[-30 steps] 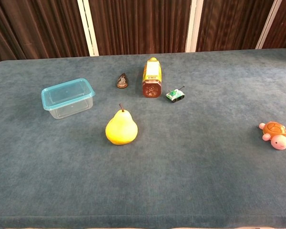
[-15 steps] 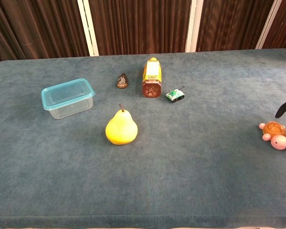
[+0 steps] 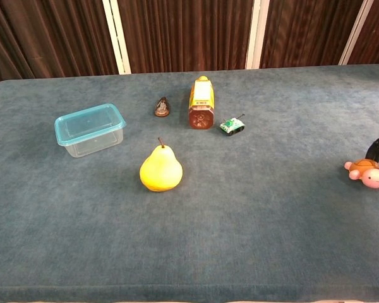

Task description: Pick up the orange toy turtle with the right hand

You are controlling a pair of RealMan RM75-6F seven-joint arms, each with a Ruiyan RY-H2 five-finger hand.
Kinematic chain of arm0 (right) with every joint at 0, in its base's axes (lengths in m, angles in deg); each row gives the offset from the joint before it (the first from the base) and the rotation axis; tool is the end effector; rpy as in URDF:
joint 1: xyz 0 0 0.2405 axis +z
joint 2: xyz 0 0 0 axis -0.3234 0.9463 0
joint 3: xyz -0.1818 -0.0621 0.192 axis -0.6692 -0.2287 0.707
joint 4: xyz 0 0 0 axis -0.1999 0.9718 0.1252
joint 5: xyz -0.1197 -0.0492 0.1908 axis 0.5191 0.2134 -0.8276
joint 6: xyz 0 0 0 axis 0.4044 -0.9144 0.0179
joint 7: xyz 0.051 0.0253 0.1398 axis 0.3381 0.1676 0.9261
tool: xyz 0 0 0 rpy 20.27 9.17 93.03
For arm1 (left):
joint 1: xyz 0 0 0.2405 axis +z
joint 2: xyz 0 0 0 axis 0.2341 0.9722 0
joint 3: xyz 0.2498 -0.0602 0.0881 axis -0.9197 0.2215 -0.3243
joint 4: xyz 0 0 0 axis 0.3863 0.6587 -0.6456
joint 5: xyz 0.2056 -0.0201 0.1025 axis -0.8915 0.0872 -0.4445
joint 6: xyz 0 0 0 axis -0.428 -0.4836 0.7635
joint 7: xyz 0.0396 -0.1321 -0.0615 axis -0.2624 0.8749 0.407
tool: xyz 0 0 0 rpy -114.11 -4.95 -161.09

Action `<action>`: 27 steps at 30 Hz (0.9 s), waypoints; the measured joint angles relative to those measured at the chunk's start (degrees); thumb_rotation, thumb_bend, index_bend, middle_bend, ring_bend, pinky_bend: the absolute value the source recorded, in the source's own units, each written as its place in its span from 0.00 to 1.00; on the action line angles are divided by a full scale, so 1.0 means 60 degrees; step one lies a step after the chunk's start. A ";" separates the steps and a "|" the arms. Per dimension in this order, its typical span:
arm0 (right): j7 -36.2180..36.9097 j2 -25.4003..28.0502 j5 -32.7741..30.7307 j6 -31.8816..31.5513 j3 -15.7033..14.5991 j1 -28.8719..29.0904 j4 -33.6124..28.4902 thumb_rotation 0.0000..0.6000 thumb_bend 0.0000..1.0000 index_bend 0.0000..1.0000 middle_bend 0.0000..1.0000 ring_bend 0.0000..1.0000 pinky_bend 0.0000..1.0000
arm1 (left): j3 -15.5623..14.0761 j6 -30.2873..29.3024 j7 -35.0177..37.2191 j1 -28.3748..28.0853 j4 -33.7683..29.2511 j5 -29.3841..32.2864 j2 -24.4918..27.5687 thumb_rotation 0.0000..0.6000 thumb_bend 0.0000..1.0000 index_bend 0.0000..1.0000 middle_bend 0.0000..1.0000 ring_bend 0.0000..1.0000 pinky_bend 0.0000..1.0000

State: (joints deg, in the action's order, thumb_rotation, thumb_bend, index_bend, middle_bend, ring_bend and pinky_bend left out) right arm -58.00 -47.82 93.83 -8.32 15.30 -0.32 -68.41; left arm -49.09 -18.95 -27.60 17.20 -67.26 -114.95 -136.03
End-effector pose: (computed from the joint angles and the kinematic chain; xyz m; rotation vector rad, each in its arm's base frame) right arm -0.3692 -0.2866 -0.0035 1.4817 -1.1248 0.8391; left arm -0.3550 0.0997 0.1638 -1.5358 -0.8093 -1.0150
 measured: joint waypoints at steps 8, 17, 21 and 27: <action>0.0234 -0.0347 0.0380 -0.0619 -0.0081 -0.0070 0.0731 1.00 1.00 0.84 0.73 1.00 1.00 | -0.0003 -0.0002 0.0047 0.0010 -0.0007 0.0017 0.0019 1.00 0.47 0.13 0.02 0.07 0.30; 0.0342 -0.0575 0.0716 -0.1289 -0.0133 -0.0191 0.1208 1.00 1.00 0.83 0.73 1.00 1.00 | -0.0002 0.0020 0.0044 0.0009 -0.0029 0.0030 0.0026 1.00 0.47 0.13 0.02 0.07 0.30; 0.0570 -0.0257 0.0794 -0.1187 -0.0258 -0.0237 0.0839 1.00 0.84 0.49 0.53 1.00 1.00 | -0.0002 0.0022 0.0046 0.0011 -0.0006 0.0028 0.0020 1.00 0.47 0.13 0.02 0.07 0.30; -0.0016 0.0527 0.0624 -0.0753 -0.0417 -0.0341 -0.0385 1.00 0.19 0.09 0.25 0.93 1.00 | -0.0005 0.0027 0.0025 0.0012 -0.0021 0.0023 0.0021 1.00 0.47 0.13 0.02 0.07 0.30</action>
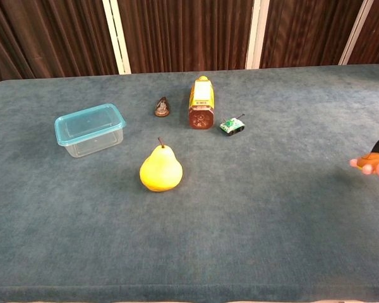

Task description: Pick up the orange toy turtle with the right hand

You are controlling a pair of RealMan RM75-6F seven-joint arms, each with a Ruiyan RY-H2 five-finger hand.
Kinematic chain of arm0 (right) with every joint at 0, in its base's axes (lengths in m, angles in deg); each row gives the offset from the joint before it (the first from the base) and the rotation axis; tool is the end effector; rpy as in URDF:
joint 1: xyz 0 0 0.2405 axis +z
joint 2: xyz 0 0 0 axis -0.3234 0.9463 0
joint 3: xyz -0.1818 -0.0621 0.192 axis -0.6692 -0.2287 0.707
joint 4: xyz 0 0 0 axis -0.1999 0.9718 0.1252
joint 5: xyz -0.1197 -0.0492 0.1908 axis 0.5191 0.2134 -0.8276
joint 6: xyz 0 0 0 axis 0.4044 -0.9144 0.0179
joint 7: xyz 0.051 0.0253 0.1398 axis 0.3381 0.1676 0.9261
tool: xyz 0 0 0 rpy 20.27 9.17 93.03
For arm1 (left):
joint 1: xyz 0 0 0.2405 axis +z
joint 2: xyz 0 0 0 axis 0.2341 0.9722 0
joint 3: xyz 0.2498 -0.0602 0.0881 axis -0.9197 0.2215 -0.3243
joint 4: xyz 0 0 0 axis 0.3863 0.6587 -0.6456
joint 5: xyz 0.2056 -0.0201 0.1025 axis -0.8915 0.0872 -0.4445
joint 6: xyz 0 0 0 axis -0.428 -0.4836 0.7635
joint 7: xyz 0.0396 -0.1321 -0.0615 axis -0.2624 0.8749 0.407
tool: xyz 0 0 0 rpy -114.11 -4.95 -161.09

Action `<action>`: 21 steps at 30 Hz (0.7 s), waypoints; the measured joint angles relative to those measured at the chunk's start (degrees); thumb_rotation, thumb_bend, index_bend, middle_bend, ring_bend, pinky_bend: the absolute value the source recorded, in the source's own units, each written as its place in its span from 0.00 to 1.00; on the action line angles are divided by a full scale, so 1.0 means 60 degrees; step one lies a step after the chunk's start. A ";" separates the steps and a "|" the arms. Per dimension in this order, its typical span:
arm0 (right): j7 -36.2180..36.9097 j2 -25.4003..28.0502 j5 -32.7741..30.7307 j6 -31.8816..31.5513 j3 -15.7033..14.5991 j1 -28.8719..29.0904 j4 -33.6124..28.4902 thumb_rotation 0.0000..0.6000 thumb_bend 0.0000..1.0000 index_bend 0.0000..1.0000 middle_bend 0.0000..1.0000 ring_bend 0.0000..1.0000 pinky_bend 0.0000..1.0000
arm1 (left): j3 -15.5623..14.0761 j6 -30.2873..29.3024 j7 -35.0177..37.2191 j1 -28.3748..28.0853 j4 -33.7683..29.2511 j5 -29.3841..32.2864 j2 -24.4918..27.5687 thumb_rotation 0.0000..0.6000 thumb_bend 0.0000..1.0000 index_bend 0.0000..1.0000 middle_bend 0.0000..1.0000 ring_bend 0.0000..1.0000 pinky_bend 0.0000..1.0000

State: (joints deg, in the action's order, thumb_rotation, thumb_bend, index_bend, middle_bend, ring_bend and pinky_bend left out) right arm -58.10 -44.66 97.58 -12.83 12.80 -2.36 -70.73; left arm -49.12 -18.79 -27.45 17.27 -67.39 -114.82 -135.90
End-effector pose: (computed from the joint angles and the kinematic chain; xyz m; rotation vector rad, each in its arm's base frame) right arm -0.3712 -0.2670 0.0130 1.5325 -1.0552 0.8525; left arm -0.3554 0.0993 0.1641 -1.5337 -0.8152 -1.0122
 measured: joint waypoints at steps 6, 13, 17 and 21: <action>-0.1137 0.0918 -0.0325 0.0352 -0.0165 -0.0167 -0.1444 1.00 0.03 0.00 0.05 0.73 0.93 | -0.0007 -0.0001 0.0008 0.0007 -0.0001 -0.0002 0.0004 1.00 0.47 0.13 0.02 0.07 0.31; -0.1865 0.2102 -0.0373 -0.0111 -0.0332 -0.0596 -0.3407 1.00 0.02 0.00 0.02 0.39 0.71 | -0.0002 -0.0029 0.0058 0.0019 0.0018 0.0005 0.0009 1.00 0.47 0.13 0.02 0.07 0.31; -0.1771 0.2572 0.0099 -0.1347 -0.0420 -0.1063 -0.4198 1.00 0.05 0.00 0.02 0.20 0.50 | 0.0001 -0.0055 0.0064 0.0029 0.0024 0.0002 0.0009 1.00 0.47 0.13 0.02 0.07 0.31; -0.1727 0.3072 0.0861 -0.3071 -0.0663 -0.1855 -0.4954 1.00 0.11 0.00 0.01 0.05 0.19 | 0.0020 -0.0099 0.0092 0.0053 0.0000 0.0032 0.0013 1.00 0.47 0.13 0.02 0.07 0.31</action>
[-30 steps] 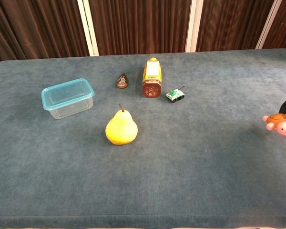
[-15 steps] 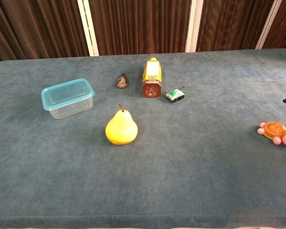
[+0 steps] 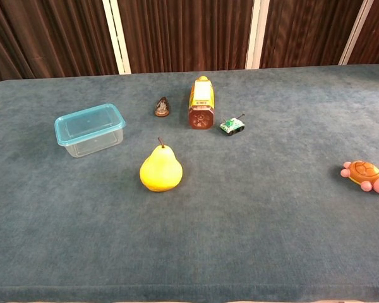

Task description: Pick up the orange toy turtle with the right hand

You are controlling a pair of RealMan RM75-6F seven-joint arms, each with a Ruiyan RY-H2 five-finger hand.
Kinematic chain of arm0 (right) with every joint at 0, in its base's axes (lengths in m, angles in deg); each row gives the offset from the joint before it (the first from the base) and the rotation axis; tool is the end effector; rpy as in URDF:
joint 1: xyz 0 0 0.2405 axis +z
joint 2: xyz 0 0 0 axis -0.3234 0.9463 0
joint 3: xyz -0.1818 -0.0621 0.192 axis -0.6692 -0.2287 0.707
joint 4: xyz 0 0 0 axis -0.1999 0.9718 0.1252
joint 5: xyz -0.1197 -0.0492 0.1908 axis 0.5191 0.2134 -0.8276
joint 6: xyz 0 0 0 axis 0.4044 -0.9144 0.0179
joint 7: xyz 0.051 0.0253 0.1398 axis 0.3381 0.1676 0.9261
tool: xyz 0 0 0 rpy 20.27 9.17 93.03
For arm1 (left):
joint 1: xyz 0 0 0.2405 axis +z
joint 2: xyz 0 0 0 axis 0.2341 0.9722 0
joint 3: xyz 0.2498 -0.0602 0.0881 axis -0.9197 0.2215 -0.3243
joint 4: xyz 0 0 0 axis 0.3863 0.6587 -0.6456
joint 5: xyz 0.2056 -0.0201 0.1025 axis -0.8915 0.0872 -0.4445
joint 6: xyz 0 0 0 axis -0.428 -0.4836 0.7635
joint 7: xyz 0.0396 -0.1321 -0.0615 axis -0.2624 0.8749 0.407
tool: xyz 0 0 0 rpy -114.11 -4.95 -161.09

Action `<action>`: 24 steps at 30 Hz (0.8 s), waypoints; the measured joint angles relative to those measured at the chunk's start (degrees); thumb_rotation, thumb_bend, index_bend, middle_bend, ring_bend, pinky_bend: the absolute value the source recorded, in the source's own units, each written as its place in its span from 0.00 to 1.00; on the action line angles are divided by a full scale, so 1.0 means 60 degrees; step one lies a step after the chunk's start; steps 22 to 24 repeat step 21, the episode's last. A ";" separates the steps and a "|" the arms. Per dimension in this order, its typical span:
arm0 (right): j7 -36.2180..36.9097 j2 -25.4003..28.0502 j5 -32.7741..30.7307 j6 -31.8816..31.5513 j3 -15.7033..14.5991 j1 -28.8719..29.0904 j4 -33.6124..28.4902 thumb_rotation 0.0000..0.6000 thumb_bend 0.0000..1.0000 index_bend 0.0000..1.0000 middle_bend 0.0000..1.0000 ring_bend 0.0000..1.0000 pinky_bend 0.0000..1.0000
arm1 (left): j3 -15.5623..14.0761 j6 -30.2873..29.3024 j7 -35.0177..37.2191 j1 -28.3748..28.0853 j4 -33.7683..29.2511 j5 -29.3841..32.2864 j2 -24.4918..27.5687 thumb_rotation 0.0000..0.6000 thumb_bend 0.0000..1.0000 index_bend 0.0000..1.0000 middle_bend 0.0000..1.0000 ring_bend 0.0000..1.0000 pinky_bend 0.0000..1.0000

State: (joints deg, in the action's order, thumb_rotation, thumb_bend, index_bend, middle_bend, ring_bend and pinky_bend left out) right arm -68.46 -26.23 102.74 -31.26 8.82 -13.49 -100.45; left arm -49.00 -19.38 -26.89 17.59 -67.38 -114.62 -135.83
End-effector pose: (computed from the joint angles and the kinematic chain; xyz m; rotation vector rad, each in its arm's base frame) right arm -0.3269 -0.1764 0.1026 1.4227 -0.9516 0.9560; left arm -0.3555 0.0977 0.1664 -1.5201 -0.8169 -1.0213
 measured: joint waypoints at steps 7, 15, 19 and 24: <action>-0.0474 0.0667 0.0912 -0.1788 -0.0740 -0.1584 -0.0806 1.00 0.11 0.00 0.00 0.00 0.04 | 0.0012 0.0043 -0.0031 -0.0027 -0.0029 -0.0013 -0.0005 1.00 0.47 0.13 0.02 0.07 0.31; -0.0614 0.0506 0.1205 -0.2290 -0.0734 -0.2079 -0.0492 1.00 0.12 0.00 0.00 0.00 0.03 | 0.0020 0.0158 -0.0110 -0.0086 -0.0105 -0.0011 0.0002 1.00 0.47 0.13 0.02 0.07 0.31; -0.0605 0.0486 0.1246 -0.2216 -0.0686 -0.2110 -0.0487 1.00 0.11 0.00 0.00 0.00 0.03 | 0.0016 0.0147 -0.0095 -0.0085 -0.0120 -0.0012 0.0022 1.00 0.47 0.13 0.02 0.07 0.31; -0.0611 0.0486 0.1237 -0.2155 -0.0665 -0.2121 -0.0504 1.00 0.12 0.00 0.00 0.00 0.03 | 0.0018 0.0128 -0.0060 -0.0074 -0.0103 -0.0001 0.0020 1.00 0.47 0.13 0.02 0.07 0.31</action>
